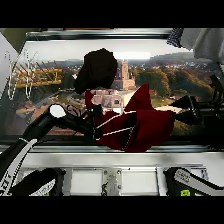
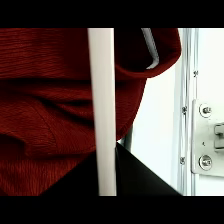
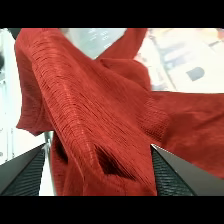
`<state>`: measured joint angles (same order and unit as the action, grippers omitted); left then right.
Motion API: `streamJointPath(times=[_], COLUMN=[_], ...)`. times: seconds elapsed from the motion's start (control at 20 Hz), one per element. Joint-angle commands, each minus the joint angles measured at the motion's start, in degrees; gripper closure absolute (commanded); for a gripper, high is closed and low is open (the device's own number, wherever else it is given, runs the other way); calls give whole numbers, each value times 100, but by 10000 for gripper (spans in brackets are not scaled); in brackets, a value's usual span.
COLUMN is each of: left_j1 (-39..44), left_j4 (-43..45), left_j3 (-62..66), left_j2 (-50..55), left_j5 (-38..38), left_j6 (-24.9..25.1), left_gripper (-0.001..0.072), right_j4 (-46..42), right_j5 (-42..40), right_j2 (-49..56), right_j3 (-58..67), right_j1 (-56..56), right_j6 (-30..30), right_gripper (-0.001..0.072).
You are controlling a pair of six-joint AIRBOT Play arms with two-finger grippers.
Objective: Fold the clothes and pants, and hang the long-sleeved shirts on hangers.
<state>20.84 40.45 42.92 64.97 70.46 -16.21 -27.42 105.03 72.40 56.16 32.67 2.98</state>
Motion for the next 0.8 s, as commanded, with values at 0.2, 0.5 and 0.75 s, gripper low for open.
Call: streamJointPath(times=[0.2,0.5,0.75], left_j1=[0,2,0], left_j4=[2,0,0], left_j3=[2,2,2], left_j2=[4,4,4], left_j5=[-15,-15,-13], left_j6=[13,13,13], left_gripper=[690,690,690], right_j4=[9,28,72], right_j5=[63,61,63], right_j2=[380,564,632], right_j3=[-122,-122,-125], right_j1=[-662,-968,-1069], right_j6=[179,177,157], right_gripper=[3,3,3])
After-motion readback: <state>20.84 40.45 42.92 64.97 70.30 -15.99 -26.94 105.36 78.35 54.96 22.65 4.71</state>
